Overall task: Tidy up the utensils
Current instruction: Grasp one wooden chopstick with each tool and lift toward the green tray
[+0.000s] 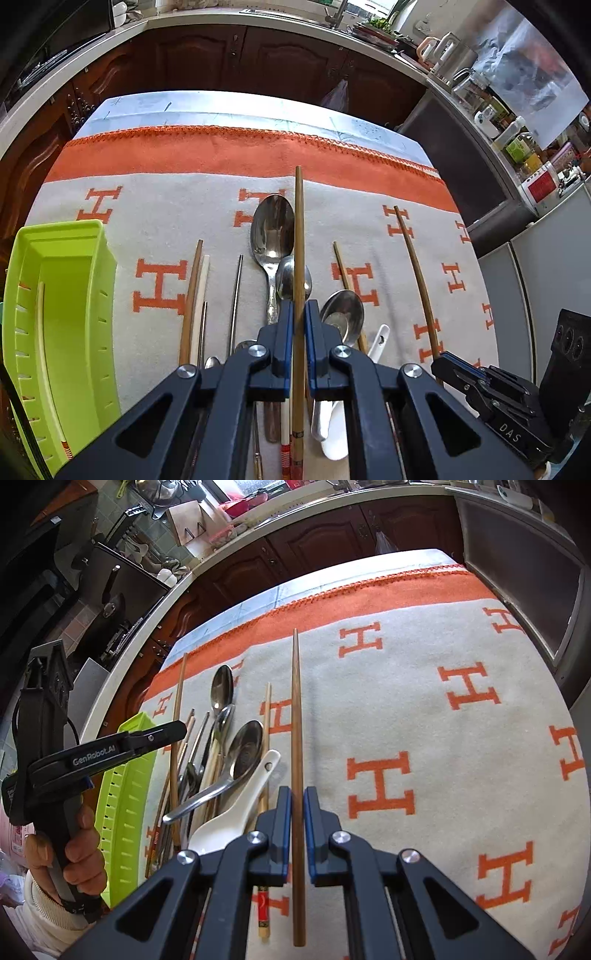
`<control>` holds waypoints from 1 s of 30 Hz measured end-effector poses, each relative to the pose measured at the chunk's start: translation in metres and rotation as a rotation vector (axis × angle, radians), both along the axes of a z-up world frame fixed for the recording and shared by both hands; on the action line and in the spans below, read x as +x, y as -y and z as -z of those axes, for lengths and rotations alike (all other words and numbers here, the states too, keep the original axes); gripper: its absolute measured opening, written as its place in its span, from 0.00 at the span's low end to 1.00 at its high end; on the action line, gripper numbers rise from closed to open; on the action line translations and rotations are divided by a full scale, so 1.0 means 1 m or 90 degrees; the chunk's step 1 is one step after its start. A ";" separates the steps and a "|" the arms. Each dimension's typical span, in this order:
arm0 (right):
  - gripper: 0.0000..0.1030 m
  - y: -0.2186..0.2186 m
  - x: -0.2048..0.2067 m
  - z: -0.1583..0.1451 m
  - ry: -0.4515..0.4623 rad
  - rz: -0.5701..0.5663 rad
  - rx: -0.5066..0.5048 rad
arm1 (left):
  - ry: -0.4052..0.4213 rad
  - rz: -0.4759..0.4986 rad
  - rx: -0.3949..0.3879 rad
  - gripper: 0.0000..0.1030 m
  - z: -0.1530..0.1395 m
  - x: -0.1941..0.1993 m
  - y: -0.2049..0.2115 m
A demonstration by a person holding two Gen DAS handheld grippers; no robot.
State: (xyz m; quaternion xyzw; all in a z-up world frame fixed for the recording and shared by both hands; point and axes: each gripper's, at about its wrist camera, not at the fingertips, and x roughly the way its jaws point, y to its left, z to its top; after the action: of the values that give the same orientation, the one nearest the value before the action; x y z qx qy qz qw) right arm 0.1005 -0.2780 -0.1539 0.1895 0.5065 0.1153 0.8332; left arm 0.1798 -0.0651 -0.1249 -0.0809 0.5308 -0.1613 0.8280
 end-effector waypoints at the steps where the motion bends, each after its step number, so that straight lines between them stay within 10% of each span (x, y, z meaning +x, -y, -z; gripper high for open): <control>1: 0.06 -0.001 -0.001 -0.003 0.003 -0.001 0.000 | 0.002 -0.001 -0.002 0.03 -0.003 -0.002 -0.001; 17: 0.06 -0.078 -0.022 -0.048 0.049 -0.111 0.004 | 0.053 -0.018 -0.075 0.03 -0.069 -0.071 -0.078; 30: 0.06 -0.216 -0.011 -0.052 -0.005 -0.231 0.085 | 0.062 -0.133 0.027 0.04 -0.097 -0.107 -0.191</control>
State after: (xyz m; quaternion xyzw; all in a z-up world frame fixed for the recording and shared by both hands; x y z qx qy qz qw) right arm 0.0897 -0.0615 -0.1018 0.1507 0.5269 0.2962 0.7823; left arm 0.0724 0.1258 -0.0274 -0.1105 0.4821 -0.0668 0.8665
